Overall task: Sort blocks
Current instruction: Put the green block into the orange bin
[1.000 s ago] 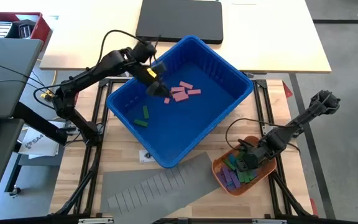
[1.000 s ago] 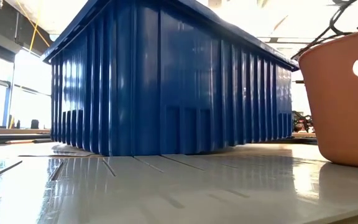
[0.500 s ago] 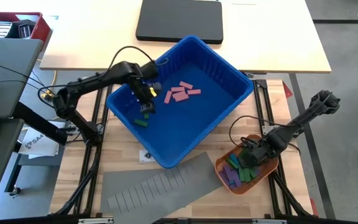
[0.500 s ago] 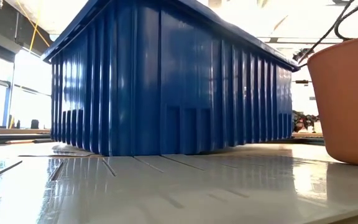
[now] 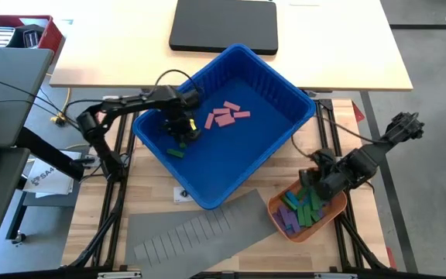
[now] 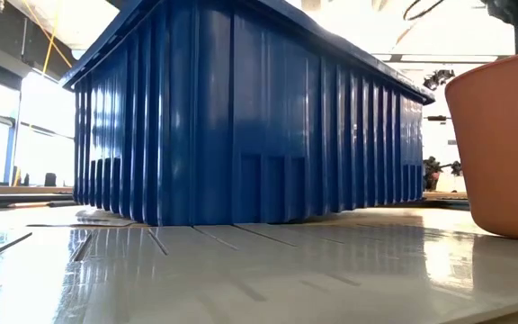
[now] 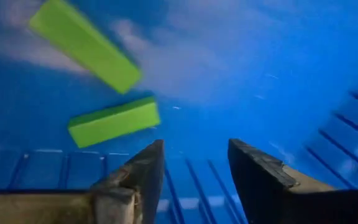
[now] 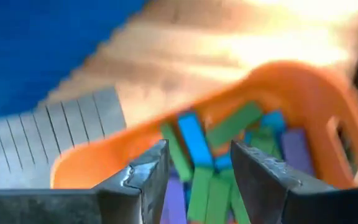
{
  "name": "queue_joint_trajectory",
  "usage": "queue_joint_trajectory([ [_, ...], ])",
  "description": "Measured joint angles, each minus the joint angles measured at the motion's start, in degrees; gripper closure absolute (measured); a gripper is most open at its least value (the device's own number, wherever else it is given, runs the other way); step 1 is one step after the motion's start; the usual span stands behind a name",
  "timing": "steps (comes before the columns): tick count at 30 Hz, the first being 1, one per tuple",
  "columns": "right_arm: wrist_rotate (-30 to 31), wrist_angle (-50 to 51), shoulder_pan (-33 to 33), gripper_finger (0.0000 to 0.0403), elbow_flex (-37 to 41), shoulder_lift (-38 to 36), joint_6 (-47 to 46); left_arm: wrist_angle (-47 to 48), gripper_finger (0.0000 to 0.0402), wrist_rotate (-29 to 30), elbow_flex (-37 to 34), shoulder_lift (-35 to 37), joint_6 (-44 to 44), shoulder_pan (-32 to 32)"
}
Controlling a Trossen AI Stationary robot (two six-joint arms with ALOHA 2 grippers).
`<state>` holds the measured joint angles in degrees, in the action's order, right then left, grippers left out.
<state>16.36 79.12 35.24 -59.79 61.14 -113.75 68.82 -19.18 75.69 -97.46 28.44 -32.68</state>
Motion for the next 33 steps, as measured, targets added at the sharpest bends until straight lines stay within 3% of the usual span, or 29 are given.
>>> queue_joint_trajectory([
  [3, 4.3, 5.3, -0.1, 0.0236, -2.0, 0.0, -0.4, -0.2, 0.0213, 3.7, -0.5, -3.5, 3.2, -0.1],
  [7, 4.9, 9.9, -1.3, 0.0236, -3.1, -0.1, 0.2, -0.6, 0.0199, 7.6, -0.4, -7.1, 4.9, 0.1],
  [22, 4.6, 8.8, -4.5, 0.0236, -3.1, -0.6, 12.1, -5.6, 0.0201, 18.3, -0.3, -15.1, 10.4, 0.4],
  [26, 4.5, 7.5, -4.5, 0.0236, -3.1, -0.6, 13.0, -6.8, 0.0228, 18.7, -0.3, -15.8, 10.3, 0.8],
  [33, 4.5, 7.0, -4.5, 0.0236, -3.1, -0.7, 13.6, -9.5, 0.0316, 20.7, -0.3, -15.8, 9.8, 3.1],
])
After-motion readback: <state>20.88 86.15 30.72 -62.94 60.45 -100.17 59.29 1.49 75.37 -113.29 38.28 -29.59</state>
